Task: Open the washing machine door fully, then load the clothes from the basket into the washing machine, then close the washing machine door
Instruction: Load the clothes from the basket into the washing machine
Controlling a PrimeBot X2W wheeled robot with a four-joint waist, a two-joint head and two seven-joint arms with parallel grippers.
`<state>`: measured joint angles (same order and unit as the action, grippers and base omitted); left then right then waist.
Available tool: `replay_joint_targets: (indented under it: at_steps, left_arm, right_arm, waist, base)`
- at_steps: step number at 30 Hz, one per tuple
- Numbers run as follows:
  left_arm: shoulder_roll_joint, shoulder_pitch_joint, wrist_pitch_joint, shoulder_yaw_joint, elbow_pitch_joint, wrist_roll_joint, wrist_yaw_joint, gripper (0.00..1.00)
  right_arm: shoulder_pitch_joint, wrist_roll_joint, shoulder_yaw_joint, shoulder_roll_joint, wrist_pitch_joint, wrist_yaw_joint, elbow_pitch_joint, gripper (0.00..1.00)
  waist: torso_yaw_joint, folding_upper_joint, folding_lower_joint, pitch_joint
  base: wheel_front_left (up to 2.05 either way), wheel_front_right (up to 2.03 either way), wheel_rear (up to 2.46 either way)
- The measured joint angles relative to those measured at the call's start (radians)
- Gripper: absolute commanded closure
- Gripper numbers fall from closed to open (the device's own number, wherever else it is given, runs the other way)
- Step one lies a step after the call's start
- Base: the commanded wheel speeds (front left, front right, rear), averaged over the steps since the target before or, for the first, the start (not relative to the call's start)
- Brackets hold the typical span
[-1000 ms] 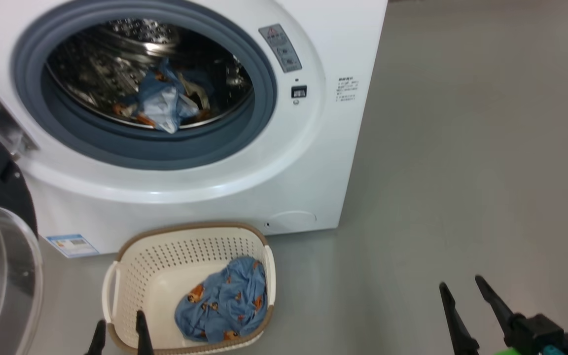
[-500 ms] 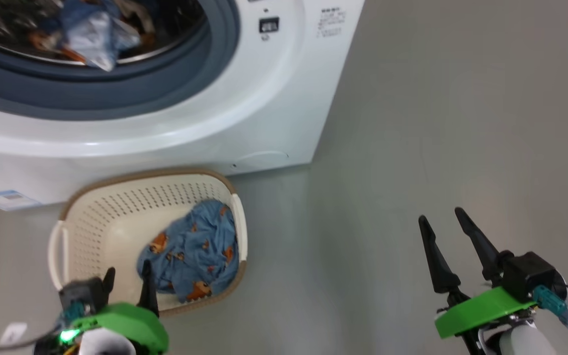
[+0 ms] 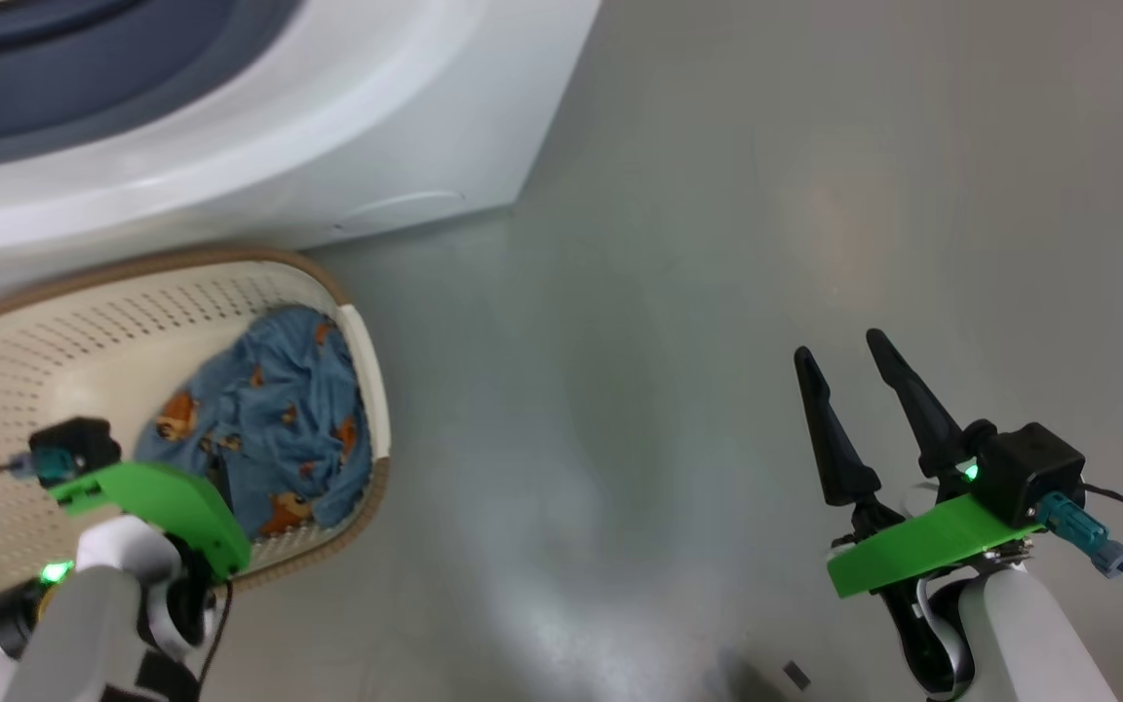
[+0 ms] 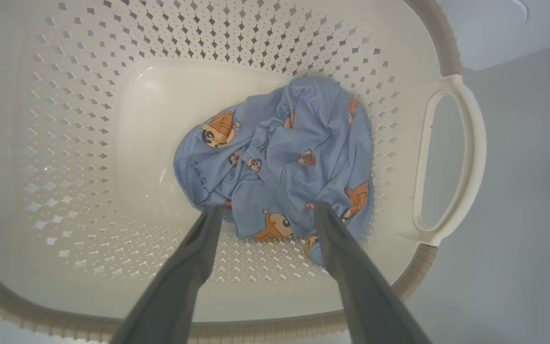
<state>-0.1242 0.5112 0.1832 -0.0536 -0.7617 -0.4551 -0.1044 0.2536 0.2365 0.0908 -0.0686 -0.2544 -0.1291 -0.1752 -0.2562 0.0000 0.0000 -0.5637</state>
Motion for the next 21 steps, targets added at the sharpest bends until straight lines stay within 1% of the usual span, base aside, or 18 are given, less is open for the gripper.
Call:
replay_joint_targets:
  at_steps: [10,14,19,21]
  left_arm:
    - [-0.020,0.186,0.055,0.044,-0.183,-0.052,-0.014,0.00]
    - [-0.029,0.260,0.053,0.052,-0.249,-0.058,-0.023,0.00]
    - [-0.039,0.327,0.011,0.071,-0.317,-0.074,-0.023,0.00]
    - [-0.043,0.348,0.011,0.071,-0.349,-0.077,-0.023,0.00]
  right_arm:
    - [0.062,0.022,0.028,-0.002,0.000,0.000,0.001,0.00]
    - [0.080,0.031,0.045,-0.012,0.000,0.000,0.000,0.00]
    - [0.089,0.049,0.055,-0.013,0.000,0.000,0.001,0.00]
    - [0.099,0.050,0.055,-0.013,0.000,0.000,0.006,0.00]
  waist:
    - [-0.061,0.0000,0.0000,-0.140]
    - [-0.075,0.0000,0.0000,-0.191]
    - [-0.086,0.0000,0.0000,-0.243]
    - [-0.091,0.0000,0.0000,-0.259]
  base:
    - [0.00,0.00,0.00]
    - [0.00,0.00,0.00]
    - [0.00,0.00,0.00]
    - [0.00,0.00,0.00]
